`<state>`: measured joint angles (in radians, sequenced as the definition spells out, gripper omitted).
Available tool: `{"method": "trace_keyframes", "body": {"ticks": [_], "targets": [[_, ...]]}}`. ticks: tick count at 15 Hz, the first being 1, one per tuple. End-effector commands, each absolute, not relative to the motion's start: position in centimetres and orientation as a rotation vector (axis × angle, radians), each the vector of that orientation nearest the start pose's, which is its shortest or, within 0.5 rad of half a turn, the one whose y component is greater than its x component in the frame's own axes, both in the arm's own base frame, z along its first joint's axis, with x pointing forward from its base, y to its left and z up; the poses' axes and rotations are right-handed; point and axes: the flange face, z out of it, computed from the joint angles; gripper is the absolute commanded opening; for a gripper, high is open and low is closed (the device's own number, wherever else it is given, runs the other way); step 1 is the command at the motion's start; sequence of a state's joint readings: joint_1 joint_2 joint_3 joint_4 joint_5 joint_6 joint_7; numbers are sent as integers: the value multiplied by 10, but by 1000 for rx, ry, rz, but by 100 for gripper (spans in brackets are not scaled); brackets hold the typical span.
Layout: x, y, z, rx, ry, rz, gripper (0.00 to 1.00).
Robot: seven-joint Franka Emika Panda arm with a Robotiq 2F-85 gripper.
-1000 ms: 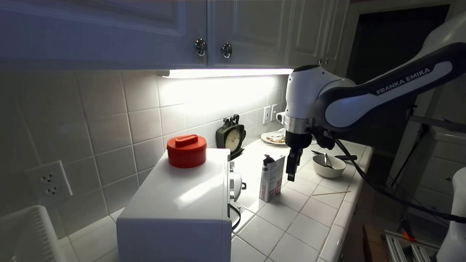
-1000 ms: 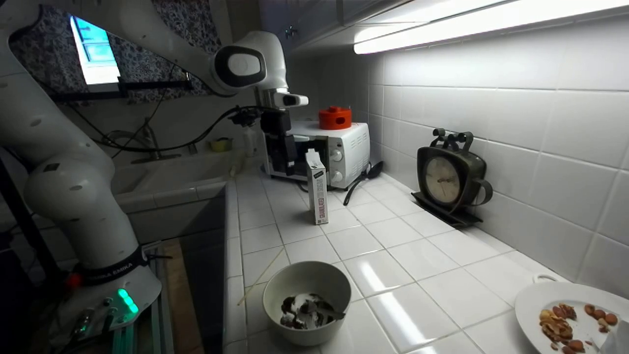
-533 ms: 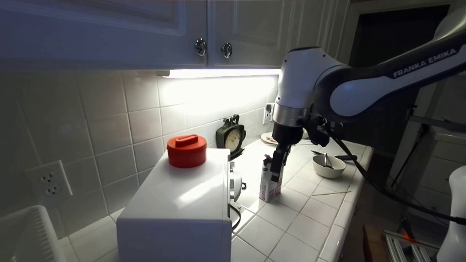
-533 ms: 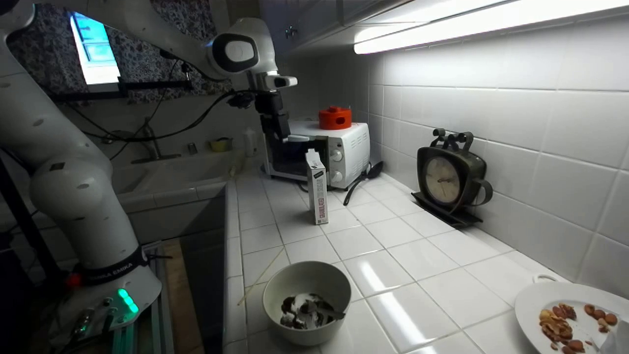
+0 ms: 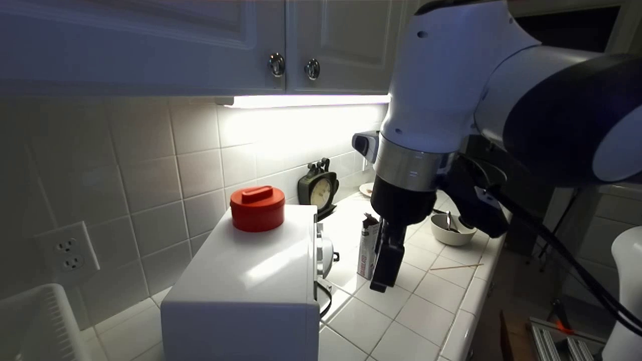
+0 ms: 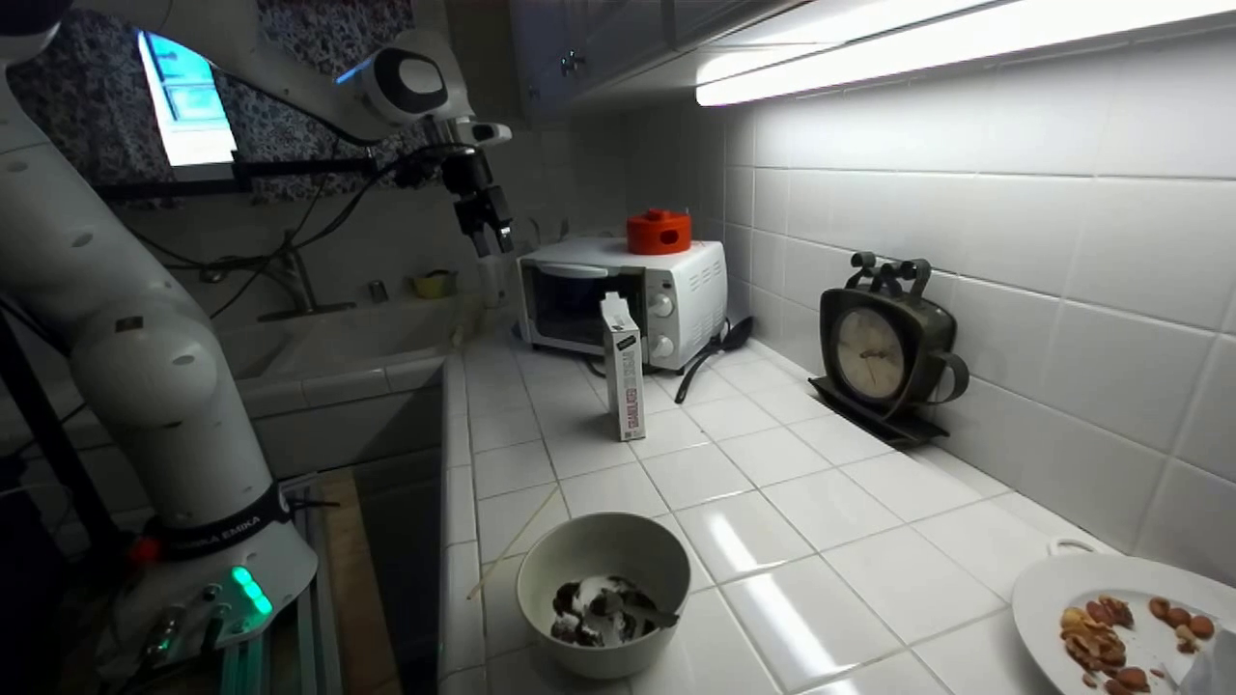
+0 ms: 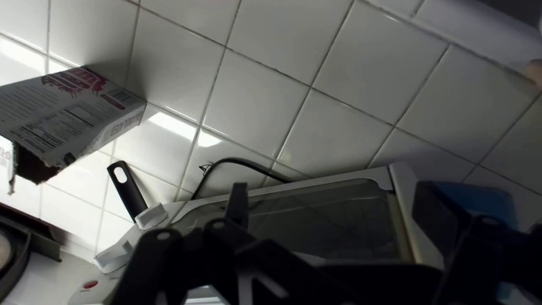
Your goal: Pull the oven to the left
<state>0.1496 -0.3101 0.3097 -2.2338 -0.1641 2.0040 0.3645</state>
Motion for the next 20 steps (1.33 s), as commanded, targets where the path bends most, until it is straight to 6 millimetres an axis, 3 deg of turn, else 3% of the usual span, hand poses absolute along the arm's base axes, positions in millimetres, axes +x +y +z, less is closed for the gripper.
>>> {"method": "trace_keyframes", "body": {"ticks": [1, 4, 7, 12, 16, 18, 20], "targets": [[416, 245, 500, -3301, -255, -342, 100], [417, 274, 493, -3309, -234, -359, 100], [434, 294, 484, -3296, -166, -368, 100], [467, 329, 446, -3283, 173, -236, 100], [479, 362, 423, -3298, 395, -74, 100], [489, 379, 413, -3273, 415, -142, 100], [497, 389, 404, -3277, 303, -209, 100]]}}
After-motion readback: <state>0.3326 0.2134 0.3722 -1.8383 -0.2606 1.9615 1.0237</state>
